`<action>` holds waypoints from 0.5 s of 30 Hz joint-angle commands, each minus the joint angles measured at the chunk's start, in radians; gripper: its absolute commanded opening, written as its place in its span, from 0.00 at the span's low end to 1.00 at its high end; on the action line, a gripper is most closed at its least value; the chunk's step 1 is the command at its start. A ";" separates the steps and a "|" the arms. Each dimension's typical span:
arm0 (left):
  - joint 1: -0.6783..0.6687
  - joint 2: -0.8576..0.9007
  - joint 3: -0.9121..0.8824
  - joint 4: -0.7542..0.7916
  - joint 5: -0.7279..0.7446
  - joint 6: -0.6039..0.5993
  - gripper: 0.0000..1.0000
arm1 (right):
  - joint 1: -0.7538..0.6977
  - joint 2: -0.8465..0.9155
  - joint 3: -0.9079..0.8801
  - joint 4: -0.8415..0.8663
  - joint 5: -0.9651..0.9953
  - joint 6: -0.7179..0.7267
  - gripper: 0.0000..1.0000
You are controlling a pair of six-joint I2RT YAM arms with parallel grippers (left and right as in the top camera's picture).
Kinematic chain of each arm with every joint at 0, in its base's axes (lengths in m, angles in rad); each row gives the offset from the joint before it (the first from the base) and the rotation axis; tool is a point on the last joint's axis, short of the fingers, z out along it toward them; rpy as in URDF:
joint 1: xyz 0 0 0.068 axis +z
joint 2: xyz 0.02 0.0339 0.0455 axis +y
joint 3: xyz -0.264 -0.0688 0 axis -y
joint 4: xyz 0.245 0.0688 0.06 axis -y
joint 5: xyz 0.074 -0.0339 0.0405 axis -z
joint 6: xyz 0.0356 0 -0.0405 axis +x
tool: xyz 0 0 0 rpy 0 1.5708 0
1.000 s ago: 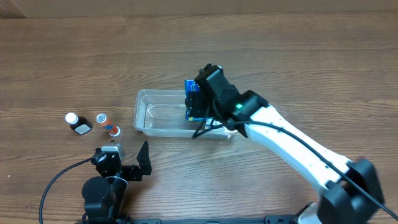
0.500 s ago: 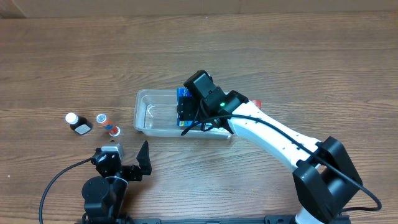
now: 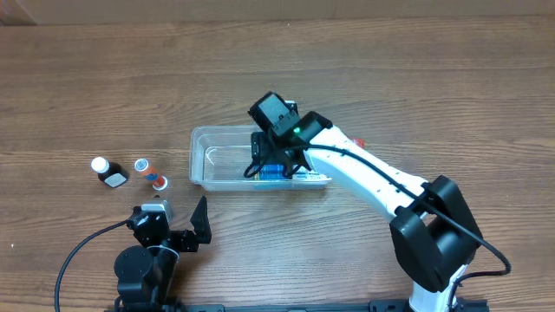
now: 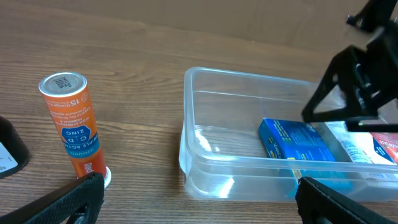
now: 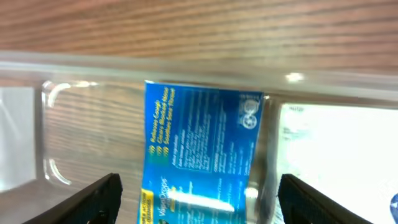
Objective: Pack container
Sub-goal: 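Lower the blue box into the container and release it, then grasp the red ActiFast box with the right gripper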
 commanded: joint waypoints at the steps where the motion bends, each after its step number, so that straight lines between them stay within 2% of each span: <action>1: -0.006 -0.009 -0.005 0.006 -0.006 0.013 1.00 | -0.010 -0.087 0.075 -0.071 0.089 -0.034 0.84; 4: -0.006 -0.009 -0.005 0.006 -0.006 0.012 1.00 | -0.066 -0.201 0.089 -0.130 0.105 -0.034 0.88; 6: -0.006 -0.009 -0.005 0.006 -0.006 0.013 1.00 | -0.216 -0.312 0.089 -0.229 0.105 -0.034 0.94; 9: -0.006 -0.009 -0.005 0.006 -0.006 0.012 1.00 | -0.355 -0.323 0.087 -0.309 0.100 -0.035 0.97; 12: -0.006 -0.009 -0.005 0.006 -0.006 0.012 1.00 | -0.487 -0.300 0.002 -0.312 0.009 -0.068 0.96; 15: -0.006 -0.009 -0.005 0.006 -0.006 0.012 1.00 | -0.513 -0.288 -0.127 -0.235 -0.056 -0.068 0.88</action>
